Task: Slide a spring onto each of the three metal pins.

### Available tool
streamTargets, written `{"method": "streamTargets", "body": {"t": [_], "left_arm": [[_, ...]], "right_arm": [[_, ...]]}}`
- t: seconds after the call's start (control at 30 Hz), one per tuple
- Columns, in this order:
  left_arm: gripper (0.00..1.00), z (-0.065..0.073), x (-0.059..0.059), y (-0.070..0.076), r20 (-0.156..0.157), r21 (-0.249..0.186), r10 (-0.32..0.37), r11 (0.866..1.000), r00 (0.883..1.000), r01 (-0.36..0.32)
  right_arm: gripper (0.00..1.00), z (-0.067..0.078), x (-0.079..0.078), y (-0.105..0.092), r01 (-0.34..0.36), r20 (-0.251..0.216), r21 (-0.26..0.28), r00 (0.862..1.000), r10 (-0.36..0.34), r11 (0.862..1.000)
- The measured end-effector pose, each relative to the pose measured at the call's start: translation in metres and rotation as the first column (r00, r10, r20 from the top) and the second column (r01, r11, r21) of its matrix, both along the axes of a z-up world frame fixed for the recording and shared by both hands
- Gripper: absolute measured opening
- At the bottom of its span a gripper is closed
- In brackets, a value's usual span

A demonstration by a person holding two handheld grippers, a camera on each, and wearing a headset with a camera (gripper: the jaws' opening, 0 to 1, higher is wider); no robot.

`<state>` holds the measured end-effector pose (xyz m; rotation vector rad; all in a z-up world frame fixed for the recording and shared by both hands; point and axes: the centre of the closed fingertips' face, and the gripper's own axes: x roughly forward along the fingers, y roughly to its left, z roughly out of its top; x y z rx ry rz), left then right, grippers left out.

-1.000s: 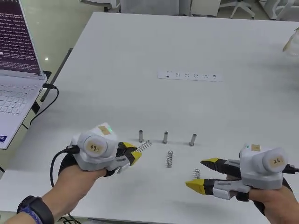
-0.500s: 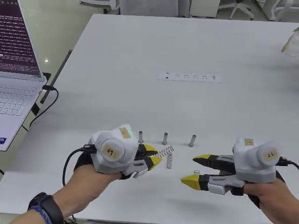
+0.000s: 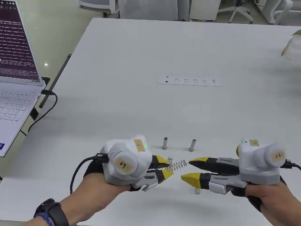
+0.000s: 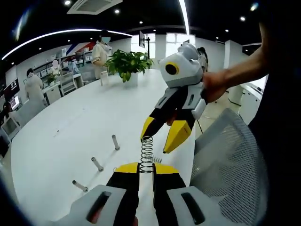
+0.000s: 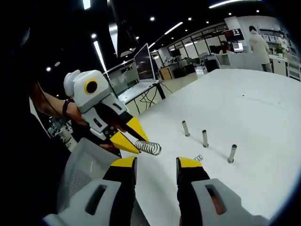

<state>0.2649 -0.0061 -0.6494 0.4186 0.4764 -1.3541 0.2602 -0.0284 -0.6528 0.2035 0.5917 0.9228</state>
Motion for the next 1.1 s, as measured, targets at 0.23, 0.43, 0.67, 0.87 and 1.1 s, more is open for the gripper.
{"method": "streamTargets", "body": {"t": [0.23, 0.43, 0.67, 0.87, 1.1], "left_arm": [[0.02, 0.002, -0.004, -0.003, 0.012, 0.002, -0.022, 1.0, 1.0, 0.022], [0.02, 0.0, -0.006, -0.002, 0.018, 0.009, -0.033, 0.999, 0.999, 0.033], [0.02, -0.002, -0.009, 0.0, 0.025, 0.018, -0.042, 0.999, 0.999, 0.041], [0.02, -0.002, -0.009, -0.001, 0.03, 0.02, -0.048, 0.999, 0.998, 0.047], [0.02, -0.004, -0.011, -0.002, 0.039, 0.029, -0.06, 0.998, 0.997, 0.058]], "right_arm": [[0.28, 0.006, -0.004, 0.009, -0.012, -0.036, 0.084, 0.999, 0.015, 0.996], [0.19, 0.005, -0.004, 0.013, -0.014, -0.039, 0.098, 0.999, 0.018, 0.995], [0.12, 0.01, -0.004, 0.014, -0.002, -0.04, 0.124, 0.999, 0.007, 0.992], [0.12, 0.01, -0.004, 0.014, 0.004, -0.043, 0.134, 0.999, 0.002, 0.991], [0.11, 0.015, -0.005, 0.016, 0.001, -0.043, 0.147, 0.999, 0.006, 0.989]]}}
